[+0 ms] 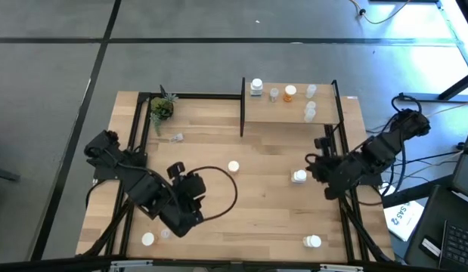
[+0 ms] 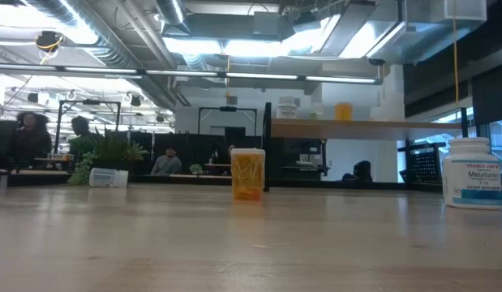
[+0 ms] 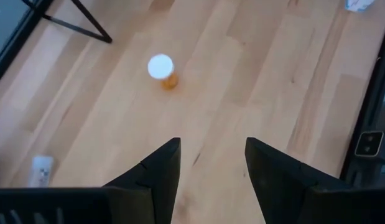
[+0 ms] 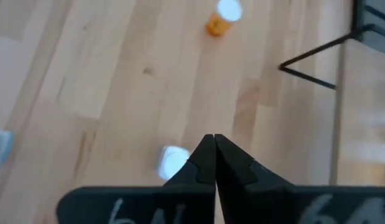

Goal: Pick and place medicine bottles onto shelf by color
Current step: Put the top orange pill bottle on the shelf aligned with the other orange pill bottle

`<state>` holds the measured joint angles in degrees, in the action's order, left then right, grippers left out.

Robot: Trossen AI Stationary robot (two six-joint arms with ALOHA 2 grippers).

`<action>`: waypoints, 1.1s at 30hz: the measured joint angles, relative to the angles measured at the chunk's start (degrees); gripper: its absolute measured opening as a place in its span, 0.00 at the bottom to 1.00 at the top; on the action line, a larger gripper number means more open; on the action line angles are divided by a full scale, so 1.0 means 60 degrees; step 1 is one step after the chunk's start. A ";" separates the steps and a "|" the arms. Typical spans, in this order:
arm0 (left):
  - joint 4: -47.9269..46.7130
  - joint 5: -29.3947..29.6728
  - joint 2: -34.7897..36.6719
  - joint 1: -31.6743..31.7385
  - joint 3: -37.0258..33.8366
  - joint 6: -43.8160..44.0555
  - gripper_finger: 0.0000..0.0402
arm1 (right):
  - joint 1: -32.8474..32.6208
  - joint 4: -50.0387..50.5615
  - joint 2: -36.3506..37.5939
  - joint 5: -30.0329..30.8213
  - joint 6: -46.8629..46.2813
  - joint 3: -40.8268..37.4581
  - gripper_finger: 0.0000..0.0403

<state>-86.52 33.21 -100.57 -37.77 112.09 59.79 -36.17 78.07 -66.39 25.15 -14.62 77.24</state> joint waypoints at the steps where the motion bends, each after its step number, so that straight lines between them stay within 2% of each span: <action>1: -0.0001 -0.0003 -0.0001 -0.0058 -0.0036 0.0019 0.43 | -0.0090 0.0121 -0.0186 -0.0114 -0.0021 0.0162 0.00; 6: 0.0025 -0.0003 -0.0004 -0.0301 -0.0039 0.0012 0.43 | -0.0447 0.0242 -0.1084 -0.0568 -0.0002 0.0542 0.02; 12: 0.0009 -0.0007 -0.0004 -0.0549 -0.0039 -0.0055 0.43 | -0.0440 0.0212 -0.1818 -0.1641 -0.0017 0.0756 0.05; 17: 0.0007 -0.0108 -0.0004 -0.0839 -0.0039 -0.0047 0.43 | -0.0406 0.0179 -0.2091 -0.1659 -0.0299 0.0764 0.10; 27: 0.0000 -0.0141 -0.0004 -0.1196 -0.0043 0.0047 0.43 | -0.0294 0.0043 -0.2200 -0.1641 -0.1022 0.0764 0.36; 33: -0.0183 -0.0813 -0.0004 -0.1249 -0.0047 0.0751 0.43 | -0.0294 -0.0618 -0.2200 -0.1634 -0.0928 0.0764 0.52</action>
<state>-87.62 28.33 -100.60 -45.26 111.81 64.29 -37.93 74.36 -79.59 15.35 -20.19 81.82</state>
